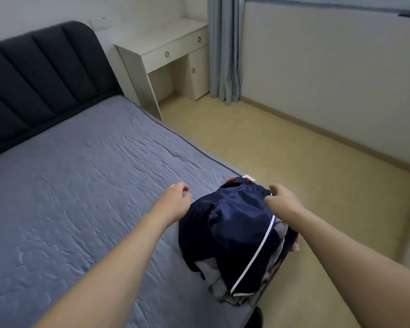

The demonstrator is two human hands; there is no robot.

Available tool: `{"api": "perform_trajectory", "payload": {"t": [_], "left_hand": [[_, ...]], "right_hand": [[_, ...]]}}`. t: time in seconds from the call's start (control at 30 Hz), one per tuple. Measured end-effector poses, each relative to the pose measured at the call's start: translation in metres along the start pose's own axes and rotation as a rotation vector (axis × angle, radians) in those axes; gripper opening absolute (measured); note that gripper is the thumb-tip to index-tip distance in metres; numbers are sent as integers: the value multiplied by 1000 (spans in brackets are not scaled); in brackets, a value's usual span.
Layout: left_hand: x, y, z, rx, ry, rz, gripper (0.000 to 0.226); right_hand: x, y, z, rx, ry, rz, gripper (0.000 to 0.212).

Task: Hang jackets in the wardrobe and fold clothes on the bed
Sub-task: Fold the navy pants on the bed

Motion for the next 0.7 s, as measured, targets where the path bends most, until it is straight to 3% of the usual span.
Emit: {"api": "perform_trajectory", "payload": {"t": [0.13, 0.37, 0.57, 0.7], "left_hand": [[81, -116, -20, -75, 90, 99, 24], [239, -300, -36, -156, 167, 184, 20], [355, -423, -20, -241, 239, 107, 43], [412, -452, -14, -276, 196, 255, 65]], "right_hand": [[8, -113, -54, 160, -105, 18, 8], [62, -294, -149, 305, -129, 83, 10], [135, -396, -238, 521, -29, 67, 60], [155, -412, -278, 674, 151, 103, 77]]}}
Point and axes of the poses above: each hand's wrist, its own y-axis away from the middle knuckle, its own x-axis out of the palm, z = x × y, the point moved 6 cm from there along -y, towards the middle knuckle, and after that the axes turned 1 degree about -y, right-handed, at the moved point
